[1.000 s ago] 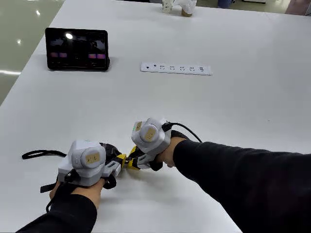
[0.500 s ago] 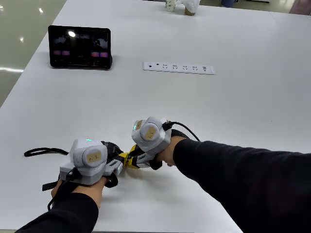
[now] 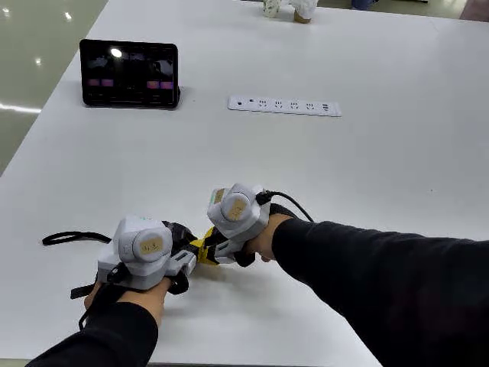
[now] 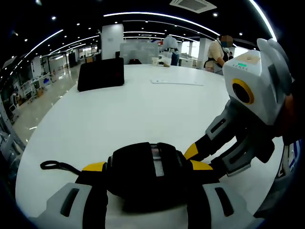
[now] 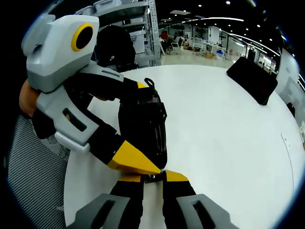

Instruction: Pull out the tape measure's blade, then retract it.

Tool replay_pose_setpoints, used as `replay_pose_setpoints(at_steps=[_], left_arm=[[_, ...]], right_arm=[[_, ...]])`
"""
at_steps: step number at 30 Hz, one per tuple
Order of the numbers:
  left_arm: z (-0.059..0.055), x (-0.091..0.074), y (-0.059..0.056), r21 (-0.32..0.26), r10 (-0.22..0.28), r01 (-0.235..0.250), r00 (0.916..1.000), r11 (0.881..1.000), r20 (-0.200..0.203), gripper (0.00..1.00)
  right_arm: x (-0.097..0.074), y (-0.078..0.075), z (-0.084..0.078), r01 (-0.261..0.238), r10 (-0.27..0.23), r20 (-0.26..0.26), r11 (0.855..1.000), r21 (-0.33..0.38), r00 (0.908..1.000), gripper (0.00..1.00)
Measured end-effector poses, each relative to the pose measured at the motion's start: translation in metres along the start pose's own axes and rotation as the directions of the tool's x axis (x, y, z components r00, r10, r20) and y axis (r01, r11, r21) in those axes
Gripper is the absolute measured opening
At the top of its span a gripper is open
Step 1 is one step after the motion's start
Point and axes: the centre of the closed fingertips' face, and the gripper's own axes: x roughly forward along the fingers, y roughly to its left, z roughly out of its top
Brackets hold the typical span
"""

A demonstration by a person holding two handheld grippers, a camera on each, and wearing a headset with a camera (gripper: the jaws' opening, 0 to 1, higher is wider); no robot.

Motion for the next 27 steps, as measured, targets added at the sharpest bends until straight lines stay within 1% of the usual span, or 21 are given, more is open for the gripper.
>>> replay_pose_setpoints(at_steps=[20, 24, 27], left_arm=[[0.0003, -0.0004, -0.0002, 0.004, -0.001, 0.001, 1.0000, 1.000, 0.001, 0.62], [0.0005, -0.0007, -0.0004, 0.005, 0.000, 0.000, 1.0000, 1.000, 0.003, 0.62], [0.0012, -0.0004, -0.0004, 0.008, 0.005, -0.005, 1.0000, 1.000, -0.001, 0.62]], right_arm=[[0.0002, -0.0004, -0.0010, 0.007, -0.007, 0.003, 1.000, 0.005, 1.0000, 0.12], [0.0001, -0.0005, -0.0011, 0.010, -0.010, -0.002, 1.000, 0.002, 0.9999, 0.12], [0.0004, -0.0006, -0.0010, 0.020, -0.020, -0.007, 1.000, -0.013, 0.9998, 0.13]])
